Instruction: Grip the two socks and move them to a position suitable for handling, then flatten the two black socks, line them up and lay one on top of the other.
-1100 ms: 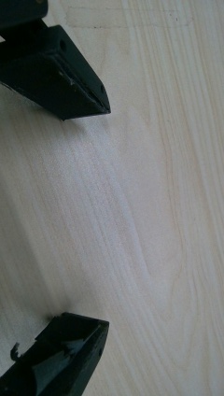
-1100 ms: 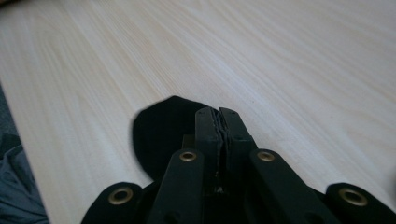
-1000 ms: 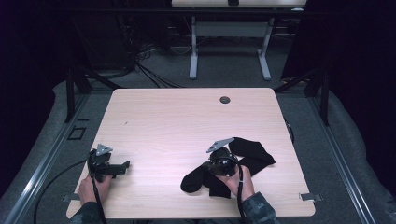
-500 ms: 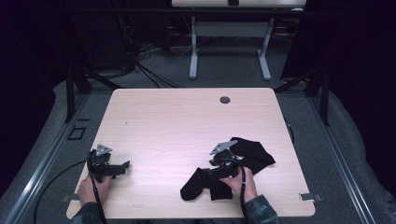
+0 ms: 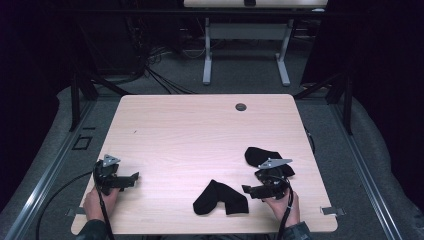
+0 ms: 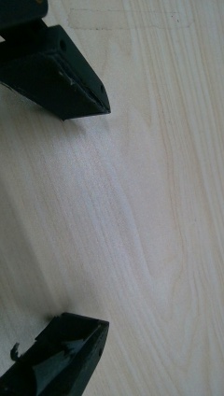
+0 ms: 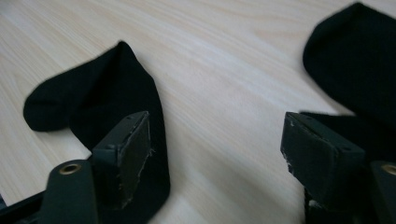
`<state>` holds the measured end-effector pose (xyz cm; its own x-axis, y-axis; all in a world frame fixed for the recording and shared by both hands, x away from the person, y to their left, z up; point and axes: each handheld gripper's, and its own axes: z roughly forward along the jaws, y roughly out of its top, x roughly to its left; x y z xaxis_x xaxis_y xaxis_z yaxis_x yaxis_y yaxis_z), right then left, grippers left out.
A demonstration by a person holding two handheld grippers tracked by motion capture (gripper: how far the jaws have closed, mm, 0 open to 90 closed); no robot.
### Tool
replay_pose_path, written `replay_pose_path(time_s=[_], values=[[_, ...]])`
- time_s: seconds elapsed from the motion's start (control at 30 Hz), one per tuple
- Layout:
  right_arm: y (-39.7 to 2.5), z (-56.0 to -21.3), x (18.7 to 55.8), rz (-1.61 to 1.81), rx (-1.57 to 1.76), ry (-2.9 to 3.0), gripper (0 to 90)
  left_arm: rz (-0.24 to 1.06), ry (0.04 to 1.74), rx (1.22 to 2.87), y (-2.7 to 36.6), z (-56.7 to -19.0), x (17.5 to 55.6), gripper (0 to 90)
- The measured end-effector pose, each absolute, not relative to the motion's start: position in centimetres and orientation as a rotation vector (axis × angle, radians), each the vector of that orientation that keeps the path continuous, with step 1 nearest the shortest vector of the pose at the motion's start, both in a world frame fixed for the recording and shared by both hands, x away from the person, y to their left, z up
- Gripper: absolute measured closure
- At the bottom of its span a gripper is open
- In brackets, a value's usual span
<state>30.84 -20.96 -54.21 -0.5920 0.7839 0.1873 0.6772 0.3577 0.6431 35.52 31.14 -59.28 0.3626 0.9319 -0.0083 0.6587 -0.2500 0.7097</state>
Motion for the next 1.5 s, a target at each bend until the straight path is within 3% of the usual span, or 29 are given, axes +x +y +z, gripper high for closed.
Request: replay_pose_path(time_s=[0.2,0.37,0.57,0.73,0.93,1.0,1.13,1.5], values=[[-21.0,-54.9,29.6,0.927,1.346,2.459,14.3,0.559,1.369,1.999,31.1,-59.3,35.5,0.5],[-21.3,-54.7,28.8,0.91,1.357,2.442,14.3,0.537,1.357,2.051,29.9,-58.6,34.9,11.7],[-21.9,-54.2,28.1,0.911,1.398,2.419,14.4,0.575,1.29,2.084,26.7,-56.2,32.9,5.9],[-22.1,-53.8,27.5,0.91,1.414,2.413,15.0,0.454,1.174,2.09,23.4,-54.3,31.4,0.2],[-22.5,-53.4,26.6,0.897,1.429,2.405,19.0,0.367,1.009,2.138,18.7,-53.7,30.2,0.8],[-22.5,-53.5,26.5,0.902,1.42,2.394,20.0,0.336,0.975,2.131,17.4,-54.1,29.7,7.8],[-22.3,-54.1,26.3,0.891,1.423,2.413,21.7,0.261,0.904,2.142,14.1,-55.4,28.7,8.0],[-21.3,-55.4,26.0,0.867,1.417,2.465,34.0,0.225,0.801,2.151,10.1,-55.5,26.2,15.8]])
